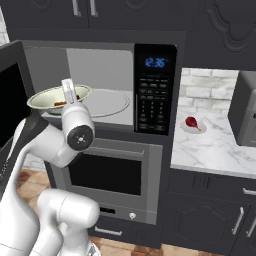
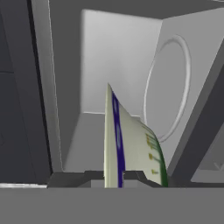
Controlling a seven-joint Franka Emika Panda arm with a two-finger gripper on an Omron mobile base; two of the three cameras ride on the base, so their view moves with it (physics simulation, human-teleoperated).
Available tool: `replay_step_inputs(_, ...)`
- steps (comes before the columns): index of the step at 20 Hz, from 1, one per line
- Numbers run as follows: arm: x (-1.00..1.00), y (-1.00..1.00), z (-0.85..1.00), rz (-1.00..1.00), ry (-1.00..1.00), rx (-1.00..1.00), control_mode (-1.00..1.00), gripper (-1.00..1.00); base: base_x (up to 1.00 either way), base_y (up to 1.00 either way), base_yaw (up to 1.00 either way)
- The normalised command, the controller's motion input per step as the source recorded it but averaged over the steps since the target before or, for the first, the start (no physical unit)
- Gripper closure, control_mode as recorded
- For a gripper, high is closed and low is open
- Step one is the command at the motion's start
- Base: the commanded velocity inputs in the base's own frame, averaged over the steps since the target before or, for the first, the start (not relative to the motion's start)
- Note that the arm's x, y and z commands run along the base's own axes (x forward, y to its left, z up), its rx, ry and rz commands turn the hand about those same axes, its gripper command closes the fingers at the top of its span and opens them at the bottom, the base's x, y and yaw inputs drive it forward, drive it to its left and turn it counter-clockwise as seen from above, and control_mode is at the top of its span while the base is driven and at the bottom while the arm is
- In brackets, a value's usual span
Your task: Remove the pear from the bowl and place it on the small plate. Then place the bowl with only the chicken drumstick in the microwave, close the door, and press the start button to microwave the chicken drumstick.
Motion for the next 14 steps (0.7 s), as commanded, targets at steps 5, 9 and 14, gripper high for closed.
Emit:
replay_step_inputs(5,0.34,0.05,-0.18,-0.02,0.00,0.00,-1.00,1.00,0.00,0.00,0.00)
replay_step_inputs(9,0.37,0.03,-0.19,-0.01,0.00,0.00,-1.00,1.00,0.00,0.00,0.00)
replay_step_inputs(14,0.41,0.00,-0.09,-0.01,0.00,0.00,-1.00,1.00,0.00,0.00,0.00)
